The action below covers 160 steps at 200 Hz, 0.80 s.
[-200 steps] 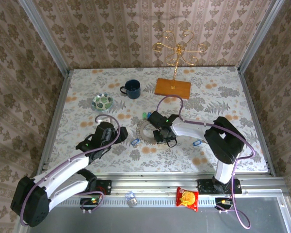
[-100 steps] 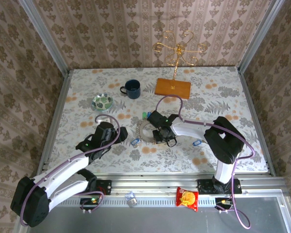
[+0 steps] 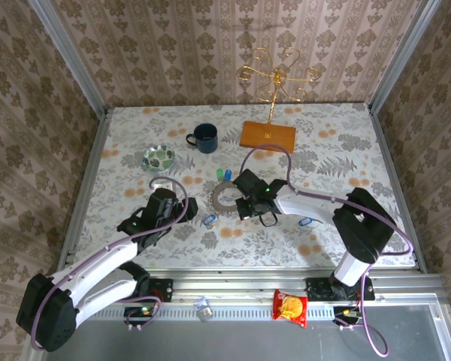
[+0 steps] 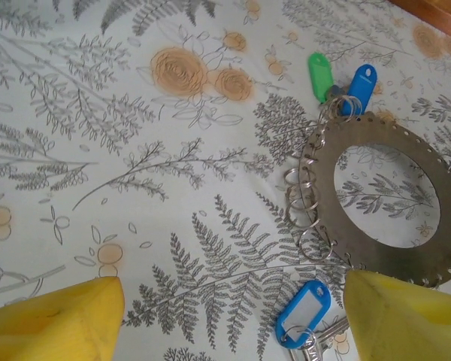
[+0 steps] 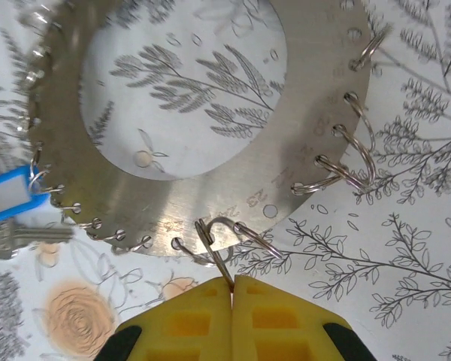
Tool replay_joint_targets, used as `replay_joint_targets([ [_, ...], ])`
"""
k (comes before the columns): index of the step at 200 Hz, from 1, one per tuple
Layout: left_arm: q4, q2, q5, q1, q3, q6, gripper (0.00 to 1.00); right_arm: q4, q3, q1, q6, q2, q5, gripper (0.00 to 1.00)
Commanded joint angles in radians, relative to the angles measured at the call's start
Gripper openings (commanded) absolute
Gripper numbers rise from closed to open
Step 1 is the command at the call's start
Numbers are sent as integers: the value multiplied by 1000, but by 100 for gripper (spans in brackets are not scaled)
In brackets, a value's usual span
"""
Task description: Put the keys on the keyring
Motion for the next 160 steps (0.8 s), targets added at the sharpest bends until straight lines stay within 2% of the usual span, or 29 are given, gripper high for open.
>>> replay_joint_targets([
  [1, 12, 0, -21, -6, 60, 108, 77, 54, -25, -11, -64, -37, -11, 0],
  [31, 31, 24, 26, -8, 76, 181, 75, 55, -43, -14, -83, -33, -39, 0],
  [66, 121, 56, 115, -36, 89, 388, 73, 89, -94, -16, -125, -58, -84, 0],
  [84, 158, 72, 144, -43, 98, 450, 73, 81, -115, -21, -136, -57, -94, 0],
  [143, 241, 97, 153, -50, 77, 402, 71, 93, -166, -24, -111, -68, -148, 0],
  [160, 246, 96, 146, -50, 70, 392, 71, 102, -165, -25, -111, -58, -162, 10],
])
